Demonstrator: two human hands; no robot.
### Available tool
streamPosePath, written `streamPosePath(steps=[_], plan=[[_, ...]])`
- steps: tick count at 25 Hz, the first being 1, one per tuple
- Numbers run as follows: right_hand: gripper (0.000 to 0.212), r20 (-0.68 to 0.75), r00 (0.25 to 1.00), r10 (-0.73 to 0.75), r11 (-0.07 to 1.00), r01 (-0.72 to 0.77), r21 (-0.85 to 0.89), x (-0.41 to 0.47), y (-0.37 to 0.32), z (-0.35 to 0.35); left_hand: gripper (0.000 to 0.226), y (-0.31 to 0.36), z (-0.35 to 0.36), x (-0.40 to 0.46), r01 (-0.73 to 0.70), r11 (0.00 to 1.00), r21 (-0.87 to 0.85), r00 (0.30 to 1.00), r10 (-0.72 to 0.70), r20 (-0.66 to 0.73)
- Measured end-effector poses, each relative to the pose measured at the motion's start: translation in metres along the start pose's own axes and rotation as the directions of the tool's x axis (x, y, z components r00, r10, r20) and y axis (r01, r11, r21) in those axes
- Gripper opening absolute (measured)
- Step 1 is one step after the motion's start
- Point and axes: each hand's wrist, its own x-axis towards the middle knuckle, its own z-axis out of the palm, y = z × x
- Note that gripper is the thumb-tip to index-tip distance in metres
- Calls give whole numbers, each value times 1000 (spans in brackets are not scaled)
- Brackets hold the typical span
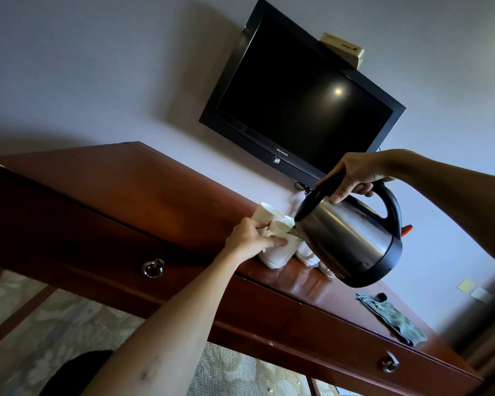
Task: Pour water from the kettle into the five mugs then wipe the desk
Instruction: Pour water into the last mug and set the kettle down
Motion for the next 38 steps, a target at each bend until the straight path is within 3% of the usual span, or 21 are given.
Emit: streamPosePath(steps=[9, 19, 25, 29, 38], plan=[[41, -4, 1000, 3, 1000, -3, -5, 2, 2, -2, 101, 3, -1, -2, 3, 1000, -10, 1000, -3, 3], [42, -1, 1000, -3, 1000, 3, -16, 2, 1, -2, 102, 3, -1, -1, 6, 1000, 1, 1000, -6, 7], [57, 10, 1000, -12, 1000, 12, -18, 2, -1, -1, 99, 1, 0, 0, 17, 1000, 4, 1000, -17, 4], [44, -6, 1000, -2, 1000, 2, -11, 3, 0, -1, 101, 0, 0, 1, 15, 1000, 4, 1000, -15, 6], [44, -8, 1000, 6, 1000, -6, -25, 5, -6, -1, 97, 0, 0, 0, -10, 1000, 10, 1000, 10, -1]])
